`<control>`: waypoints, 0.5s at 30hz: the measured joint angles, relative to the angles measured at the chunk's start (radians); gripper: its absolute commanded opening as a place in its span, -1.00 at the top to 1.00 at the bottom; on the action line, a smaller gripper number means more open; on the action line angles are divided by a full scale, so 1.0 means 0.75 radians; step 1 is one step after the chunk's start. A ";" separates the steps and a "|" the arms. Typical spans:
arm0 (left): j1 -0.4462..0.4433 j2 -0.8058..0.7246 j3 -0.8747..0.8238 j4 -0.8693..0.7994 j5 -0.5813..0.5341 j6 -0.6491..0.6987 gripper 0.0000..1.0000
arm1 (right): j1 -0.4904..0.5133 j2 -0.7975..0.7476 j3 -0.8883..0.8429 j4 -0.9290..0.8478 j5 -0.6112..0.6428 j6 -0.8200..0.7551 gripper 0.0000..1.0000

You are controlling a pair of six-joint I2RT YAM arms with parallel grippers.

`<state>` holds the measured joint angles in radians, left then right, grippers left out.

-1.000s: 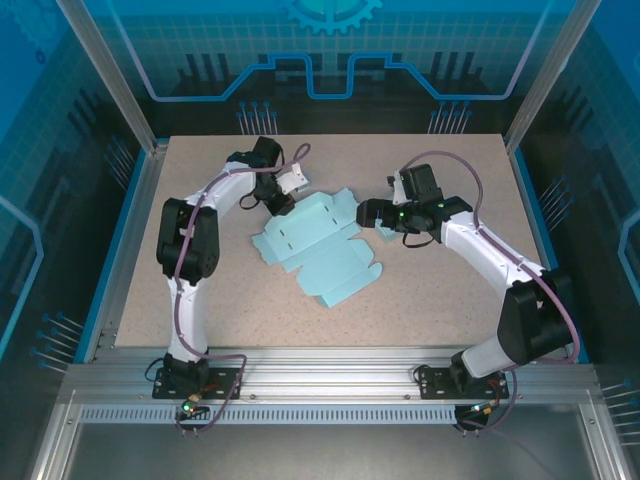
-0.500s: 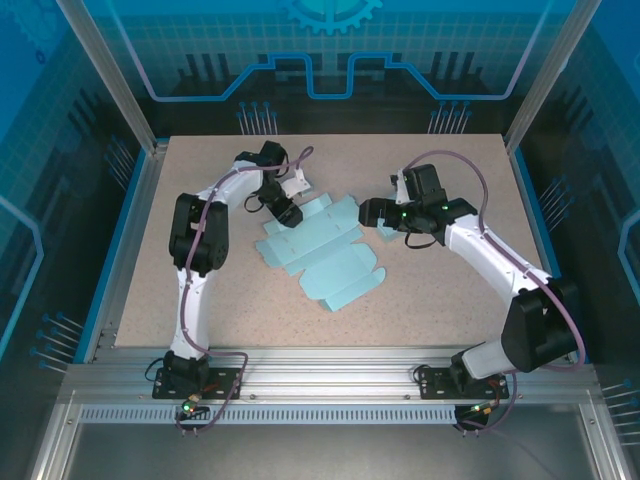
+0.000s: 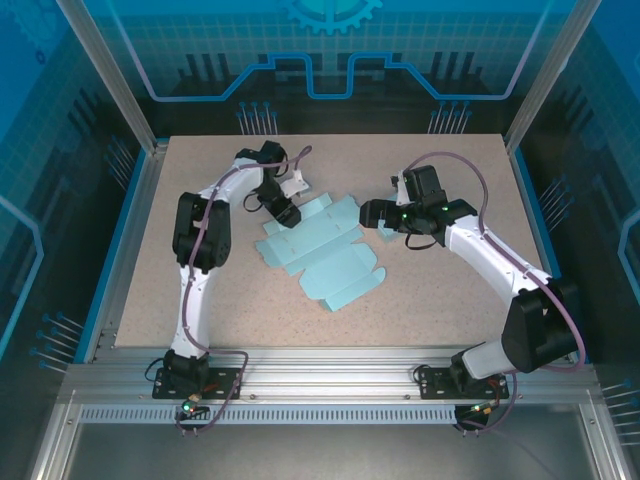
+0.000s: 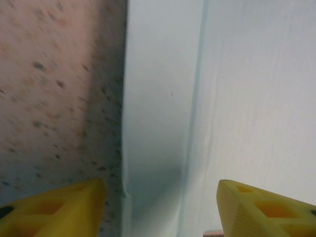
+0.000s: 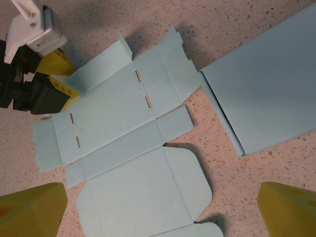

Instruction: Fold the paper box

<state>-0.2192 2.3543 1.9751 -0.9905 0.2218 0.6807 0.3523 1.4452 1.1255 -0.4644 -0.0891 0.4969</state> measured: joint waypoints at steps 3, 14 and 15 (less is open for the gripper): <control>0.015 0.004 0.000 -0.047 0.004 0.001 -0.04 | 0.000 0.000 0.000 0.000 0.006 0.000 -1.00; 0.043 0.004 -0.004 -0.101 0.027 -0.006 0.72 | 0.000 0.000 -0.002 0.001 0.015 0.006 -1.00; 0.042 0.004 -0.013 -0.094 0.032 -0.003 0.82 | 0.000 0.000 -0.002 0.001 0.016 0.006 -1.00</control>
<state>-0.1879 2.3569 1.9656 -1.0607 0.2455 0.6785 0.3523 1.4452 1.1244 -0.4641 -0.0772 0.5014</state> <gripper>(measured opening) 0.174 0.999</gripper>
